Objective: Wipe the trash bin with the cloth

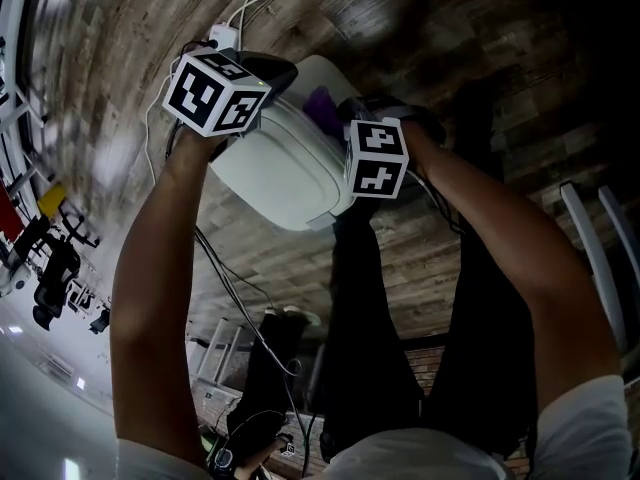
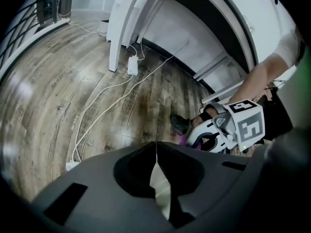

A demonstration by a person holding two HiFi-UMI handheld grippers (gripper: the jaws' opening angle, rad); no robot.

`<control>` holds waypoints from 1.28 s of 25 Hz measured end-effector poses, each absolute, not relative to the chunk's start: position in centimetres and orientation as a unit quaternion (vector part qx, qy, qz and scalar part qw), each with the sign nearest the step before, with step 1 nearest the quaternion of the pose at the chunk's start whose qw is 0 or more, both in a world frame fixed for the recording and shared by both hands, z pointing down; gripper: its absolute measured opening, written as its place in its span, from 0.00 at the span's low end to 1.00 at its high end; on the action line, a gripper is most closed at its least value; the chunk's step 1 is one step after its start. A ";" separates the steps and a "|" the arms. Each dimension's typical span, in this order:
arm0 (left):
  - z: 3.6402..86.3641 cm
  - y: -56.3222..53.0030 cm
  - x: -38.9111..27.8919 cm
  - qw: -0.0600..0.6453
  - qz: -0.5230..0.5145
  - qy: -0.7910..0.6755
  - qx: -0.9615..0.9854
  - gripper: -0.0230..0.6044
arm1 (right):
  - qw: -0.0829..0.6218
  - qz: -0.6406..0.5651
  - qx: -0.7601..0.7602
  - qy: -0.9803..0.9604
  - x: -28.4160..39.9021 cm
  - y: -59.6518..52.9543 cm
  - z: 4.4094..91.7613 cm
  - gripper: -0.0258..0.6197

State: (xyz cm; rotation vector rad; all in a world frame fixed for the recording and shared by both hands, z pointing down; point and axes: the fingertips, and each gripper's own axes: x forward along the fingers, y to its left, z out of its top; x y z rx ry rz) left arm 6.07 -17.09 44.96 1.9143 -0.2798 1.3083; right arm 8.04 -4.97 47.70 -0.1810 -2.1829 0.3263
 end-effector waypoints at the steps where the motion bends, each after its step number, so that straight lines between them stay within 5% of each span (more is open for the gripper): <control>1: 44.9 -17.0 6.0 0.390 0.518 -0.107 0.754 0.05 | 0.448 0.132 -0.075 -0.881 8.4 -4.5 47.7 0.20; 20: 41.6 -14.6 6.6 0.363 0.554 -0.007 0.749 0.05 | 0.483 0.065 -0.227 -0.843 15.7 6.2 46.5 0.20; 32: 40.0 -14.9 4.9 0.395 0.555 -0.061 0.730 0.05 | 0.513 0.044 -0.169 -0.841 19.6 -1.3 47.5 0.20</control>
